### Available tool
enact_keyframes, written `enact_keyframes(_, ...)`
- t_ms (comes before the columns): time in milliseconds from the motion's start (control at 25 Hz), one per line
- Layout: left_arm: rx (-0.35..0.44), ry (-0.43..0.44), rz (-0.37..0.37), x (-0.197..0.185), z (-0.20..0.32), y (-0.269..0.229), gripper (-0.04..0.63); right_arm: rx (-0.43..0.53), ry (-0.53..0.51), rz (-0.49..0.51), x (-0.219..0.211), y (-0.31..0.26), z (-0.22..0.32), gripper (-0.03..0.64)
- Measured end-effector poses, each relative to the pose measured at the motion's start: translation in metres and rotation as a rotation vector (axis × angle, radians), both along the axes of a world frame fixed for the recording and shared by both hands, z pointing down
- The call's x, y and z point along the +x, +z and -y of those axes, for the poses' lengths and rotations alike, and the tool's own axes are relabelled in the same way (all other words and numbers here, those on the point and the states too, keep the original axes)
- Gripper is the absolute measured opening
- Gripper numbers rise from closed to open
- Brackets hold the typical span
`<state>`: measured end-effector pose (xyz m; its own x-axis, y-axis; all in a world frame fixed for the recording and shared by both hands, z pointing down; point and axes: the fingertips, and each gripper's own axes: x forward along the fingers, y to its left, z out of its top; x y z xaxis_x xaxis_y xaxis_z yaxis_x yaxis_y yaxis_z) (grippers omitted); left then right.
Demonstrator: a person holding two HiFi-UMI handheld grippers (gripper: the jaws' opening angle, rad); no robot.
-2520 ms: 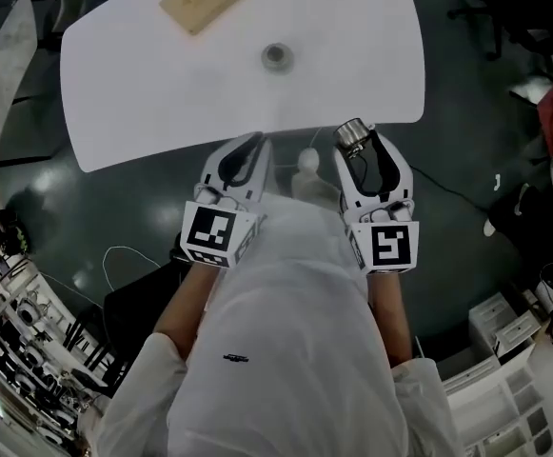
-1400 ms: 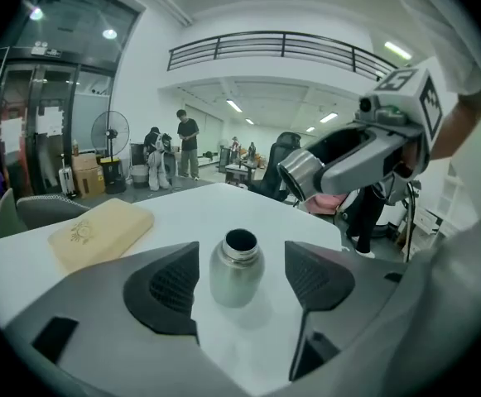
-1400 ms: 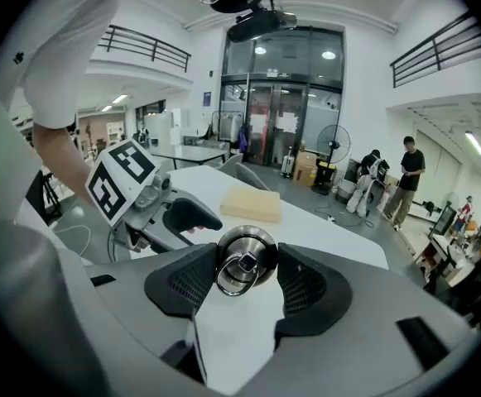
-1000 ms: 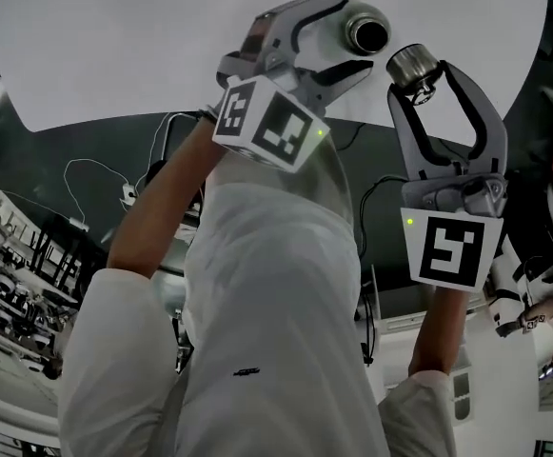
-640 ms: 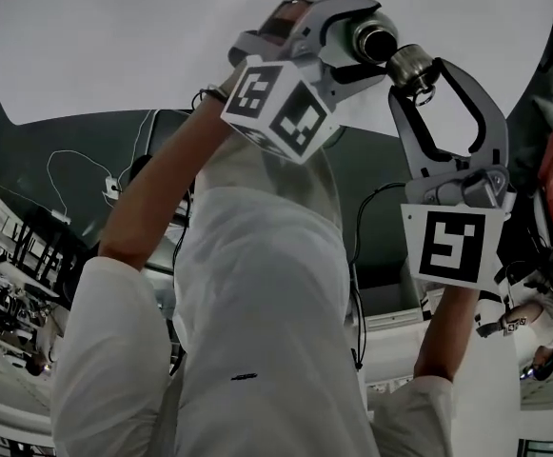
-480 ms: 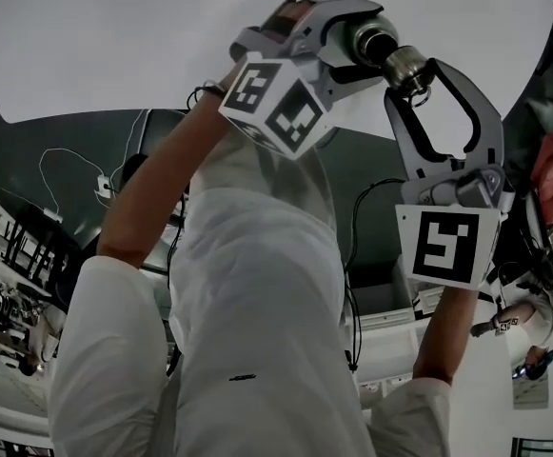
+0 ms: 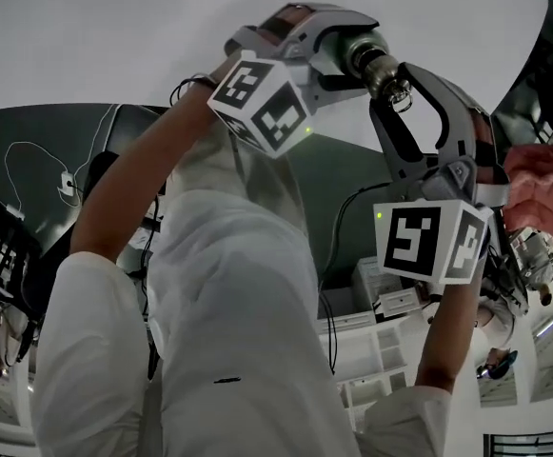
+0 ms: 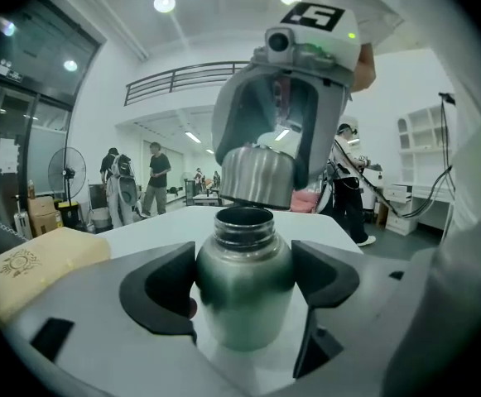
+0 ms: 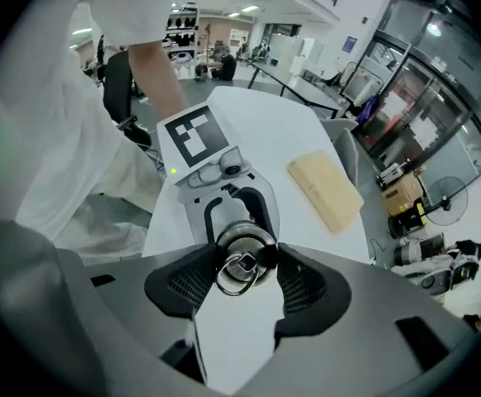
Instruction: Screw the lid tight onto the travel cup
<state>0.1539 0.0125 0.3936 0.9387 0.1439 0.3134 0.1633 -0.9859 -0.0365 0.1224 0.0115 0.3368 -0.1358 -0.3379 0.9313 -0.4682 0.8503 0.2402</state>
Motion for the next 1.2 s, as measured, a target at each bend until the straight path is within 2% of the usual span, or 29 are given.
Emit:
enact_keyframes(360, -0.024, -0.006, -0.011, 0.006, 0.002, 0.004, 0.347, -0.08, -0.303, -0.12, 0.0, 0.016, 0.007, 0.222)
enact_keyframes(520, -0.026, 0.001, -0.005, 0.006, 0.0, 0.001, 0.347, -0.099, -0.498, -0.181, -0.004, 0.02, 0.003, 0.222)
enact_keyframes(600, -0.028, 0.002, -0.006, 0.008, -0.001, 0.0, 0.348, -0.123, -0.584, -0.196, -0.002, 0.02, 0.002, 0.222)
enact_keyframes(680, -0.029, 0.0, -0.005, 0.009, 0.0, 0.001, 0.347, -0.149, -0.625, -0.191, -0.001, 0.02, 0.003, 0.222)
enact_keyframes(760, -0.032, -0.004, -0.001, 0.009, 0.001, 0.002, 0.348, -0.173, -0.615, -0.18, 0.0, 0.022, 0.004, 0.223)
enact_keyframes(840, -0.033, -0.006, 0.001, 0.009, 0.001, 0.002, 0.348, -0.193, -0.559, -0.179, 0.0, 0.024, 0.005, 0.222)
enact_keyframes(1080, -0.037, -0.016, -0.002, 0.012, 0.001, 0.002, 0.348, -0.239, -0.259, -0.144, 0.001, 0.027, 0.012, 0.224)
enact_keyframes(1200, -0.036, -0.022, -0.008, 0.011, 0.004, 0.0, 0.348, -0.263, -0.067, -0.073, 0.001, 0.026, 0.015, 0.224)
